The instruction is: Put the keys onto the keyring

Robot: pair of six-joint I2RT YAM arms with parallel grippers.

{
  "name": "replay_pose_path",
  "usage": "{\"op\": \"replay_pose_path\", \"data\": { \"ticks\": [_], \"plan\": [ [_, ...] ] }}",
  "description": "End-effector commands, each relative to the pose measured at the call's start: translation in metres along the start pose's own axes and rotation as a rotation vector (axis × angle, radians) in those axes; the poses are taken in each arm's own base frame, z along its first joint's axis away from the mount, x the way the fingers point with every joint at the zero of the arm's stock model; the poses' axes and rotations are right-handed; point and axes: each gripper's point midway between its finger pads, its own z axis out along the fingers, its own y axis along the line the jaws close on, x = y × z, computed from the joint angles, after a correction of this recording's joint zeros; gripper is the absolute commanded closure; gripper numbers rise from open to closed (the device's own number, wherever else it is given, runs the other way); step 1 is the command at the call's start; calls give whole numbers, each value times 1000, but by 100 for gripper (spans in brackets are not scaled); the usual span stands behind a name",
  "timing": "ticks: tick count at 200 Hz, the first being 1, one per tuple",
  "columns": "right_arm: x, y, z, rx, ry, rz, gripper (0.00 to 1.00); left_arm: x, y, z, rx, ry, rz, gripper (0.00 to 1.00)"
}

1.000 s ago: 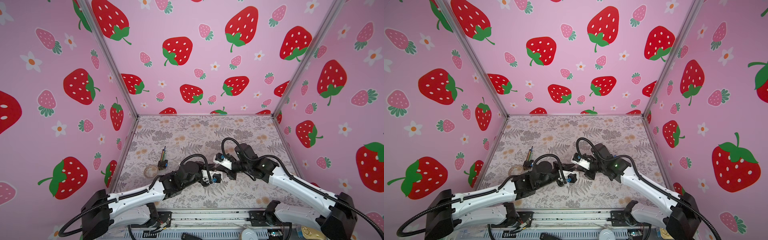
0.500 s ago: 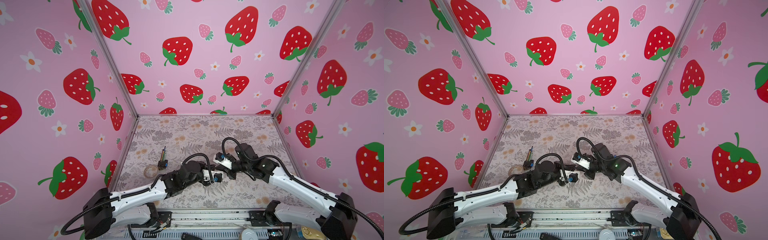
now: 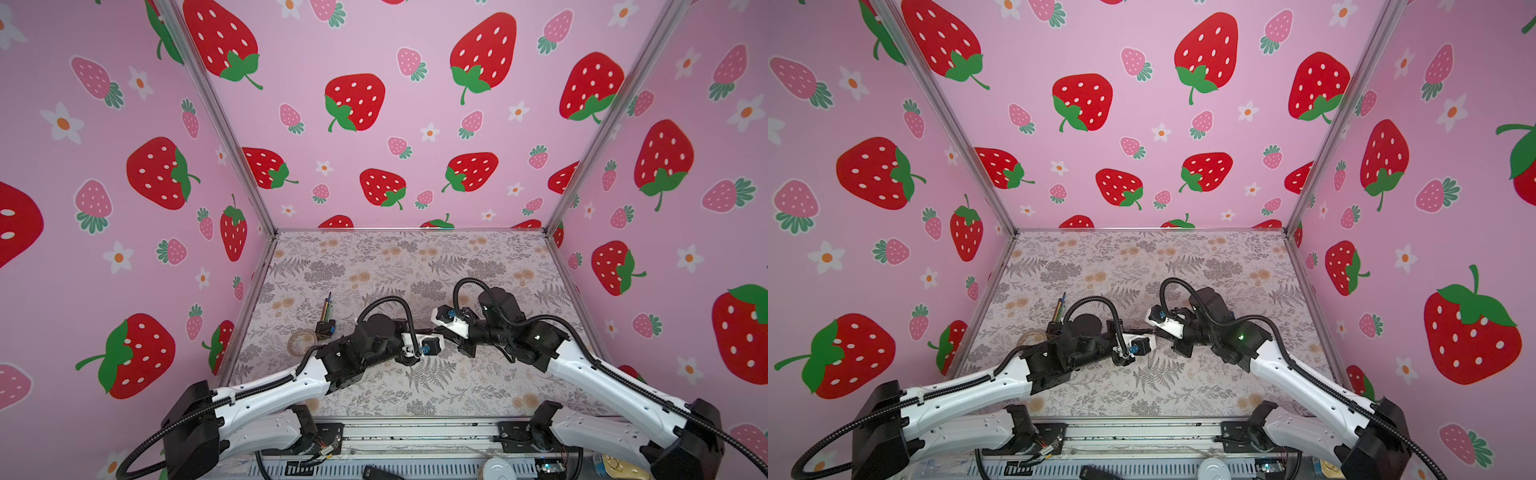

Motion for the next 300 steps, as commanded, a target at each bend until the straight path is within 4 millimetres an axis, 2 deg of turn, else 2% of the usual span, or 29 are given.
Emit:
{"op": "replay_pose_path", "data": {
  "ticks": [1,16,55,70,127,175,237,300],
  "plan": [
    [-8,-3,-4,38,-41,-48,69,-10,-4,-6,51,-74,-76,100],
    [-7,-8,-7,70,-35,-54,65,-11,-1,-8,52,-96,-122,100],
    [-7,-14,-17,143,-76,-71,64,-17,12,-16,41,-196,-252,100],
    [-4,-14,-15,142,-85,-63,64,-19,14,-18,46,-228,-286,100],
    [-8,-8,-10,103,-142,-51,70,-28,21,-20,59,-326,-382,100],
    [-19,-5,-12,73,-215,-37,73,-35,23,-22,75,-397,-400,100],
    [-16,4,-4,1,-207,-28,79,-38,22,-23,89,-410,-393,100],
    [-26,4,-13,3,-258,-51,80,-39,18,-24,110,-420,-386,100]
  ]
}}
